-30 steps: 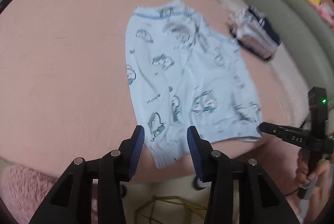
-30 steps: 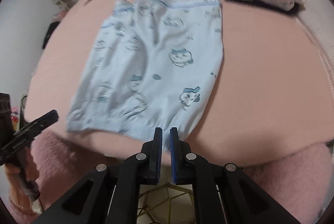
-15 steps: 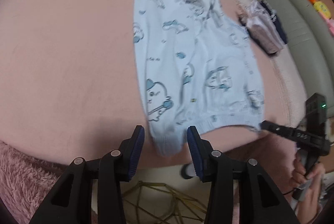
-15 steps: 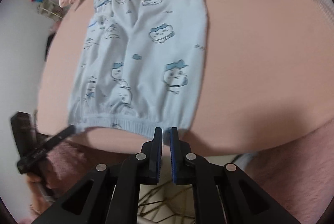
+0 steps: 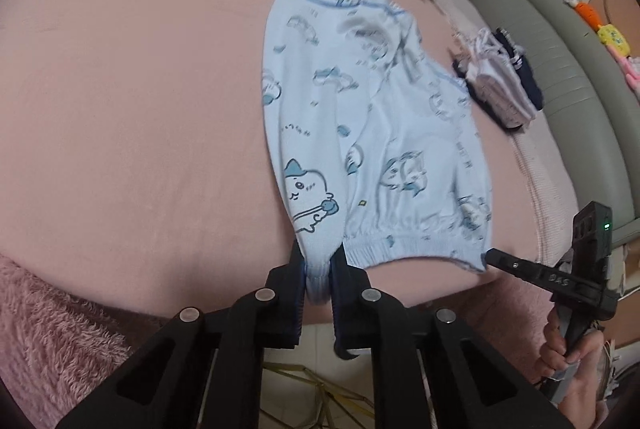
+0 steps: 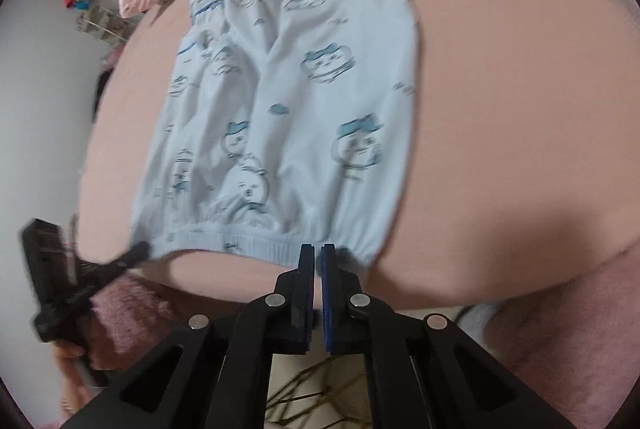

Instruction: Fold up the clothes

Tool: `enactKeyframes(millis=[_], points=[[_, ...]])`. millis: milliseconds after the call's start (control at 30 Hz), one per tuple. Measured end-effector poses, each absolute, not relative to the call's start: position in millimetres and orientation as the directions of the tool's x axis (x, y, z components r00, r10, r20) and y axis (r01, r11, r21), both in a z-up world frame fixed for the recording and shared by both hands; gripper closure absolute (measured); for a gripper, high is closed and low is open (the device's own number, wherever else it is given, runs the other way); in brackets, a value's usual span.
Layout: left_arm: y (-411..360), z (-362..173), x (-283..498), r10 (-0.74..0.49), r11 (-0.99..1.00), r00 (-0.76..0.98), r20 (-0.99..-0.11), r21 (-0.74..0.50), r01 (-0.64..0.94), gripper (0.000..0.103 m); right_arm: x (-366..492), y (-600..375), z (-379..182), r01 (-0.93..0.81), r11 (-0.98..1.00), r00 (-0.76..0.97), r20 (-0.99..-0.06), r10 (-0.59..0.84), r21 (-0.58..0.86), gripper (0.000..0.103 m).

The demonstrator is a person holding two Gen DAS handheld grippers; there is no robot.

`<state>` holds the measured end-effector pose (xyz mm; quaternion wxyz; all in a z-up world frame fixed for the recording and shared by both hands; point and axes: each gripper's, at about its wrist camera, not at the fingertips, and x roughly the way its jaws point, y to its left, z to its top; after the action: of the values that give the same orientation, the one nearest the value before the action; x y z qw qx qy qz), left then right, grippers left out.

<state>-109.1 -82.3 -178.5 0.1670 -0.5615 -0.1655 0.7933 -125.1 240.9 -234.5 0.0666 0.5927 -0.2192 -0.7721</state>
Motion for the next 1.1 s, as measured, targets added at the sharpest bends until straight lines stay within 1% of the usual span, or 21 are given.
enactKeyframes(millis=[100, 133, 200, 233, 267, 333, 367, 400, 500, 533, 600, 633, 667, 700, 733, 800, 867, 967, 1100], points=[[-86, -180, -111, 0.475, -0.875, -0.305, -0.826, -0.480, -0.064, 0.093, -123, 244, -227, -0.152, -0.898, -0.292, -0.887, -0.358, 0.413, 0.102], [-87, -182, -111, 0.482, -0.870, -0.305, -0.821, -0.491, -0.053, 0.089, -123, 246, -226, -0.149, -0.883, -0.293, -0.873, -0.390, 0.445, 0.102], [-90, -185, -113, 0.496, -0.858, -0.305, -0.813, -0.513, -0.030, 0.075, -125, 249, -223, -0.149, -0.855, -0.302, -0.847, -0.438, 0.496, 0.102], [-92, -186, -114, 0.503, -0.852, -0.305, -0.809, -0.523, -0.019, 0.061, -126, 251, -222, -0.154, -0.847, -0.305, -0.840, -0.449, 0.509, 0.101], [-93, -188, -115, 0.510, -0.846, -0.305, -0.804, -0.534, -0.007, 0.056, -127, 253, -223, -0.161, -0.844, -0.303, -0.840, -0.450, 0.511, 0.100], [-93, -192, -118, 0.513, -0.842, -0.300, -0.805, -0.539, 0.006, 0.056, -129, 256, -230, -0.181, -0.850, -0.291, -0.852, -0.435, 0.495, 0.090], [-90, -195, -120, 0.503, -0.849, -0.298, -0.811, -0.528, 0.004, 0.056, -129, 258, -234, -0.188, -0.847, -0.283, -0.853, -0.438, 0.497, 0.078], [-87, -198, -123, 0.495, -0.855, -0.296, -0.817, -0.518, 0.001, 0.056, -128, 259, -240, -0.192, -0.839, -0.274, -0.849, -0.453, 0.509, 0.075], [-78, -206, -127, 0.486, -0.864, -0.277, -0.829, -0.504, -0.009, 0.057, -129, 259, -249, -0.184, -0.823, -0.270, -0.832, -0.484, 0.538, 0.074], [-75, -208, -129, 0.482, -0.867, -0.272, -0.833, -0.497, -0.015, 0.057, -130, 256, -249, -0.172, -0.819, -0.271, -0.826, -0.495, 0.548, 0.074], [-69, -205, -129, 0.469, -0.878, -0.274, -0.840, -0.476, -0.044, 0.057, -134, 246, -248, -0.137, -0.812, -0.263, -0.811, -0.523, 0.568, 0.077], [-66, -205, -129, 0.458, -0.885, -0.272, -0.846, -0.462, -0.057, 0.067, -135, 238, -249, -0.114, -0.814, -0.255, -0.808, -0.531, 0.570, 0.078], [-63, -205, -130, 0.430, -0.900, -0.268, -0.862, -0.431, -0.060, 0.095, -138, 231, -249, -0.097, -0.828, -0.253, -0.819, -0.516, 0.552, 0.080], [-63, -203, -130, 0.422, -0.905, -0.268, -0.866, -0.420, -0.065, 0.097, -141, 225, -250, -0.086, -0.854, -0.256, -0.840, -0.478, 0.513, 0.097], [-62, -201, -130, 0.413, -0.909, -0.268, -0.870, -0.410, -0.071, 0.097, -143, 219, -250, -0.076, -0.878, -0.260, -0.860, -0.440, 0.472, 0.103], [-64, -188, -128, 0.409, -0.912, -0.290, -0.865, -0.402, -0.087, 0.097, -145, 216, -244, -0.075, -0.902, -0.284, -0.876, -0.390, 0.426, 0.103], [-67, -171, -124, 0.413, -0.910, -0.324, -0.851, -0.401, -0.106, 0.097, -140, 218, -228, -0.066, -0.914, -0.336, -0.872, -0.357, 0.400, 0.103], [-71, -159, -117, 0.413, -0.911, -0.333, -0.848, -0.393, -0.130, 0.097, -130, 225, -208, -0.056, -0.920, -0.377, -0.861, -0.341, 0.389, 0.103], [-70, -199, -118, 0.372, -0.928, -0.202, -0.906, -0.357, -0.110, 0.094, -124, 237, -217, -0.089, -0.923, -0.329, -0.885, -0.328, 0.375, 0.103]])
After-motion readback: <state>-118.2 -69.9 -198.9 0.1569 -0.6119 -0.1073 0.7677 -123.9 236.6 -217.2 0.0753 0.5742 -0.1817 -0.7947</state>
